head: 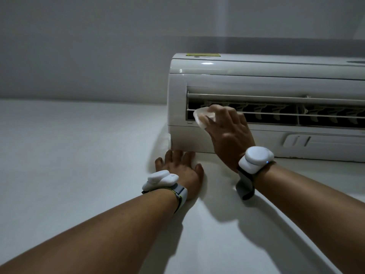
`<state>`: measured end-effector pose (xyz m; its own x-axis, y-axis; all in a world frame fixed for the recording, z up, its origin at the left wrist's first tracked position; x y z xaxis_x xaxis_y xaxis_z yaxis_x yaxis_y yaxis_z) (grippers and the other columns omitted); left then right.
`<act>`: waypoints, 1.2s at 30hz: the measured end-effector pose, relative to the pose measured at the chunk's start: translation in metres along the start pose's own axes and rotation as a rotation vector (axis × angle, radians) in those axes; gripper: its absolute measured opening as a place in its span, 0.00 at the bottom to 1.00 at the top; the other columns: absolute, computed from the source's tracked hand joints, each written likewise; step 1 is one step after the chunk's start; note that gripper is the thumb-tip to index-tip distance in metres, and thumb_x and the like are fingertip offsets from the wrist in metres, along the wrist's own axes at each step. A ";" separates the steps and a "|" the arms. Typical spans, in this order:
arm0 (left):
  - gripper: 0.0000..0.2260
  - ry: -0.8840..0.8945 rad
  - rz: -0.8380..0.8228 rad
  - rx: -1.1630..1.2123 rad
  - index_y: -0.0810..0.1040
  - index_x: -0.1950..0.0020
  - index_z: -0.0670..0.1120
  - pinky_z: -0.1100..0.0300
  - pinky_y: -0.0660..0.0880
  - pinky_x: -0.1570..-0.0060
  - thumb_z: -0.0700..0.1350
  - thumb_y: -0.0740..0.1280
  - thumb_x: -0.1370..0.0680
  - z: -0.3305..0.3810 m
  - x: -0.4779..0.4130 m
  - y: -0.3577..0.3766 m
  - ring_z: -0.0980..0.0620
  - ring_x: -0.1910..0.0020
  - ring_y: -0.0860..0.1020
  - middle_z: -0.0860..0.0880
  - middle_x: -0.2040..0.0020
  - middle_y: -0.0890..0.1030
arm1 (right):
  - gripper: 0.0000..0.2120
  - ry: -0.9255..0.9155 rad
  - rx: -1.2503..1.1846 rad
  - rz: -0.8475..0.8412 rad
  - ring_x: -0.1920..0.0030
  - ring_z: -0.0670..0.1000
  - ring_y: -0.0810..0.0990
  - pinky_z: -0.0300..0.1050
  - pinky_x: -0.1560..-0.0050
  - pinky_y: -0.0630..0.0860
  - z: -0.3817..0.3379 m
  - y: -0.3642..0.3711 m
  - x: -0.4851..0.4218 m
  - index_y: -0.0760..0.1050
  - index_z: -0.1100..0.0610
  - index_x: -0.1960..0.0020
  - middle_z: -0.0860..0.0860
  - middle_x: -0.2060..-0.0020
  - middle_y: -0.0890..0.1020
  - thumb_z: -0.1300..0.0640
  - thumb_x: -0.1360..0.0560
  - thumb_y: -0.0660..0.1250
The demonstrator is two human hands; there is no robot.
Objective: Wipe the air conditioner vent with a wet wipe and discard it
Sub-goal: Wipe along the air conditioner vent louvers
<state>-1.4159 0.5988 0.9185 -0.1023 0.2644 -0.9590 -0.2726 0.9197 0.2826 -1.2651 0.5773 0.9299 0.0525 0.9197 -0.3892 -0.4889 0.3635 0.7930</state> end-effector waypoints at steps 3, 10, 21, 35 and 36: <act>0.23 -0.015 0.007 0.017 0.61 0.28 0.58 0.45 0.53 0.32 0.59 0.52 0.23 0.001 -0.002 0.000 0.48 0.28 0.57 0.51 0.28 0.62 | 0.16 -0.020 0.003 -0.082 0.42 0.63 0.76 0.56 0.46 0.75 -0.002 0.008 0.003 0.76 0.60 0.38 0.61 0.42 0.78 0.65 0.25 0.62; 0.23 0.019 0.012 -0.026 0.61 0.28 0.57 0.45 0.55 0.34 0.60 0.51 0.22 0.002 -0.001 0.001 0.47 0.29 0.58 0.51 0.28 0.61 | 0.10 0.151 -0.112 -0.136 0.49 0.62 0.79 0.55 0.48 0.76 -0.015 0.023 -0.016 0.78 0.60 0.42 0.59 0.49 0.82 0.61 0.23 0.64; 0.23 -0.029 -0.004 0.012 0.60 0.28 0.60 0.47 0.53 0.32 0.60 0.51 0.22 0.001 -0.002 0.001 0.50 0.27 0.57 0.53 0.28 0.62 | 0.16 0.137 -0.067 -0.132 0.51 0.65 0.78 0.57 0.52 0.79 0.024 0.013 0.008 0.76 0.61 0.38 0.62 0.49 0.81 0.67 0.25 0.64; 0.21 -0.071 -0.012 -0.011 0.61 0.29 0.62 0.49 0.57 0.33 0.61 0.53 0.22 0.009 -0.004 -0.005 0.49 0.29 0.61 0.52 0.30 0.63 | 0.09 0.310 0.030 -0.168 0.51 0.65 0.77 0.57 0.53 0.77 0.122 -0.020 0.063 0.78 0.66 0.47 0.63 0.50 0.80 0.64 0.23 0.62; 0.21 -0.077 -0.024 -0.007 0.61 0.29 0.63 0.49 0.57 0.32 0.61 0.53 0.22 0.007 -0.004 -0.006 0.50 0.28 0.60 0.52 0.29 0.63 | 0.10 0.320 0.041 -0.183 0.52 0.65 0.77 0.57 0.54 0.77 0.127 -0.021 0.066 0.78 0.66 0.48 0.63 0.51 0.80 0.63 0.23 0.61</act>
<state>-1.4075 0.5944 0.9205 -0.0221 0.2640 -0.9643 -0.2807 0.9241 0.2594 -1.1409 0.6486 0.9468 -0.1424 0.7479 -0.6483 -0.4607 0.5296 0.7122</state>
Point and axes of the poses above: each hand's wrist, its own x-axis away from the middle knuckle, its own y-axis out of the palm, z = x × y, the point moved 5 cm from there along -x, towards the middle knuckle
